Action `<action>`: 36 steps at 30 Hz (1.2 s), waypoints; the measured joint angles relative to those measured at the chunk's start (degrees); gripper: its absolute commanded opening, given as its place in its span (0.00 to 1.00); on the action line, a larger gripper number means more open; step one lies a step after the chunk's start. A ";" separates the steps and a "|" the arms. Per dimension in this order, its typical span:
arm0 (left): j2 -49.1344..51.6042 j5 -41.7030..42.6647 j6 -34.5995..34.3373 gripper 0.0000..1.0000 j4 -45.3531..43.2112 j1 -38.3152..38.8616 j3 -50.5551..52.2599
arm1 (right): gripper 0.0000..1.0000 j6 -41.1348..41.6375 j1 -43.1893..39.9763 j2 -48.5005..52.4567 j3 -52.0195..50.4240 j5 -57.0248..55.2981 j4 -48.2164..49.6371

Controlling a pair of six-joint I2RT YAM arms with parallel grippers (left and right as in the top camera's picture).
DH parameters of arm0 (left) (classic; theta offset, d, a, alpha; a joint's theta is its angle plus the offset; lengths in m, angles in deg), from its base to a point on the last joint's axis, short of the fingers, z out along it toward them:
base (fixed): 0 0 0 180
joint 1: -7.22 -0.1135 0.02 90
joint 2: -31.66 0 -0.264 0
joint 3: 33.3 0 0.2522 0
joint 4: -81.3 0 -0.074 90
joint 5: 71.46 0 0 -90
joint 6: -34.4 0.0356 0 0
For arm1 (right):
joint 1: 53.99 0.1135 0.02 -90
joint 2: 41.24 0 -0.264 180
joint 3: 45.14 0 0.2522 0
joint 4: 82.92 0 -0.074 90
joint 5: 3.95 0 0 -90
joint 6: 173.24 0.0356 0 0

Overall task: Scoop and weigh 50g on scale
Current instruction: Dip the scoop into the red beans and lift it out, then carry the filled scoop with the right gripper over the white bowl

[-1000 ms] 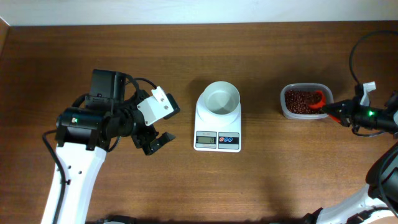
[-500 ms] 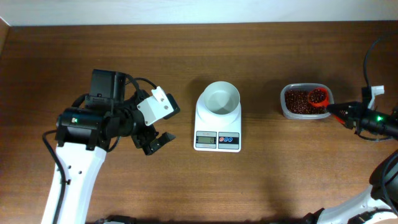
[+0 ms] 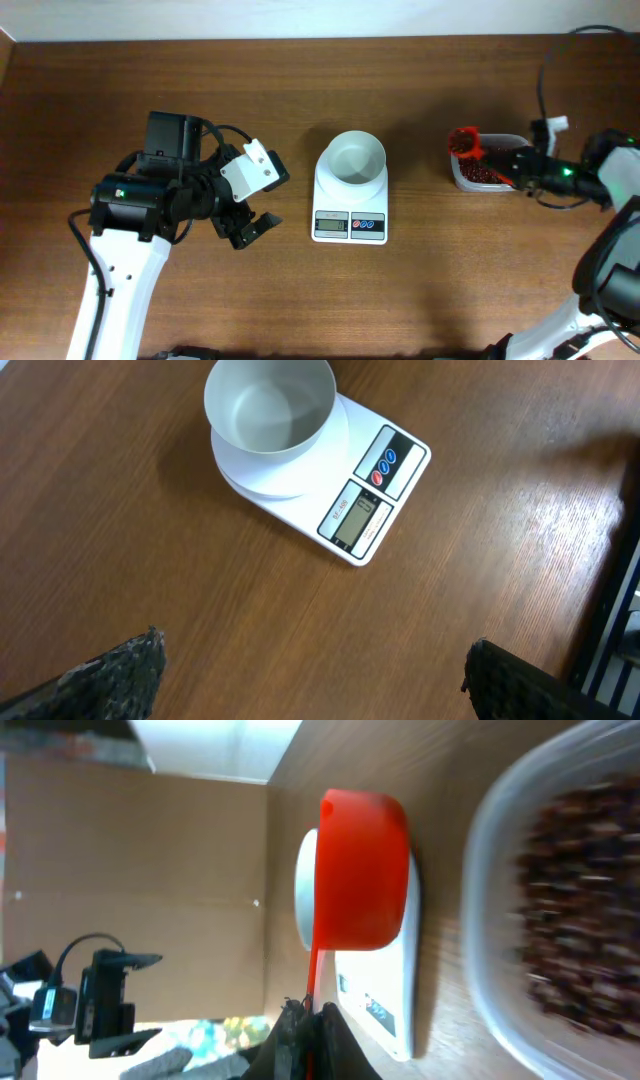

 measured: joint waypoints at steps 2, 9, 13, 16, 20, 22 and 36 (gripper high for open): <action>0.00 0.00 0.00 0.99 0.00 0.00 0.00 | 0.04 0.00 3.21 0.00 0.00 1.16 0.35; 0.00 0.00 0.02 0.99 0.00 0.00 0.00 | 0.04 0.00 12.74 0.00 0.00 3.82 2.36; 0.00 0.00 0.00 0.99 0.00 0.00 0.00 | 0.04 0.09 16.87 0.00 0.00 4.24 3.37; 0.00 0.00 0.02 0.99 0.00 0.00 0.00 | 0.04 1.31 19.04 0.00 -0.04 4.48 6.36; 0.00 0.00 0.02 0.99 0.00 0.00 0.00 | 0.04 4.81 21.42 0.00 -0.07 4.50 10.88; 0.00 0.00 0.02 0.99 0.02 0.00 0.00 | 0.04 5.46 22.47 0.00 -0.07 4.50 12.00; 0.00 0.00 0.02 0.99 0.00 0.00 0.00 | 0.04 5.97 26.91 0.00 -0.11 -5.01 29.31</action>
